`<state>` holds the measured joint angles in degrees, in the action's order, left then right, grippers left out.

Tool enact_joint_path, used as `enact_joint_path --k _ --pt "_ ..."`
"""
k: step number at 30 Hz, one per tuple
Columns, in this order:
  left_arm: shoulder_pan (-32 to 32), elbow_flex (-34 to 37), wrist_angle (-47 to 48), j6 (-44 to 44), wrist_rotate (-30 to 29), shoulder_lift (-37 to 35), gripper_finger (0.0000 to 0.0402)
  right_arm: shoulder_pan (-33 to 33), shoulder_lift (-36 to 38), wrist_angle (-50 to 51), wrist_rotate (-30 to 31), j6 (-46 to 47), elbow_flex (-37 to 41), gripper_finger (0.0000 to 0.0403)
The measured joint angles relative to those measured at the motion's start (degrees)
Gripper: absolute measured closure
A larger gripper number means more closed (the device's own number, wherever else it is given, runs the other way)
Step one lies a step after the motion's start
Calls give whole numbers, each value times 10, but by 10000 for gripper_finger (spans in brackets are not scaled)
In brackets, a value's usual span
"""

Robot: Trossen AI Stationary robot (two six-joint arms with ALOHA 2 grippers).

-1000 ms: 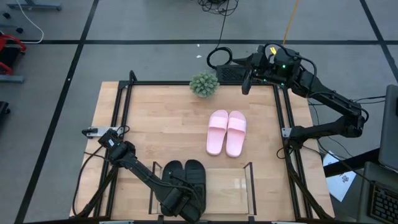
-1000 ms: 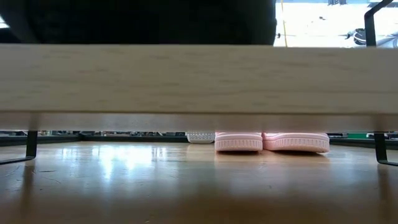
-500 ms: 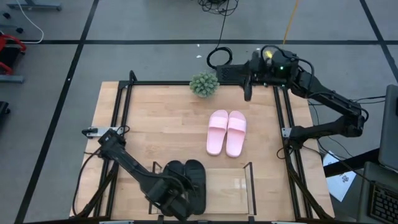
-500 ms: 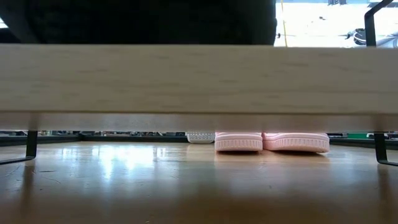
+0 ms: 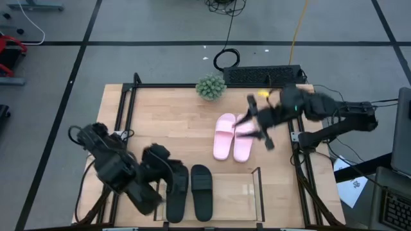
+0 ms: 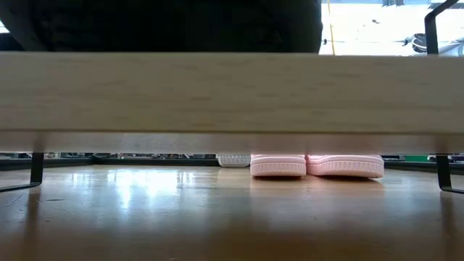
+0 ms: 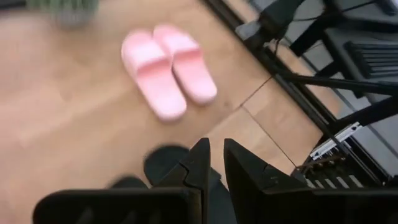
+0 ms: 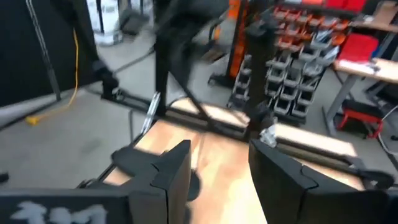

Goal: Pick and place slides into the shelf
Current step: Put the left pink slide on the shelf

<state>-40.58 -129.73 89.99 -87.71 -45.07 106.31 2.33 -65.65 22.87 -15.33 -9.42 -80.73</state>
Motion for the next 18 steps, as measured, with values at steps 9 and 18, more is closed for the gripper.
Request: enact_joint_path --k 9,18 --pt "18 0 0 224 -63 -117 355 192 -88 -27 197 -5 0 250" --pt "19 0 1 345 -75 -223 355 219 -194 -58 271 -20 -68 250"
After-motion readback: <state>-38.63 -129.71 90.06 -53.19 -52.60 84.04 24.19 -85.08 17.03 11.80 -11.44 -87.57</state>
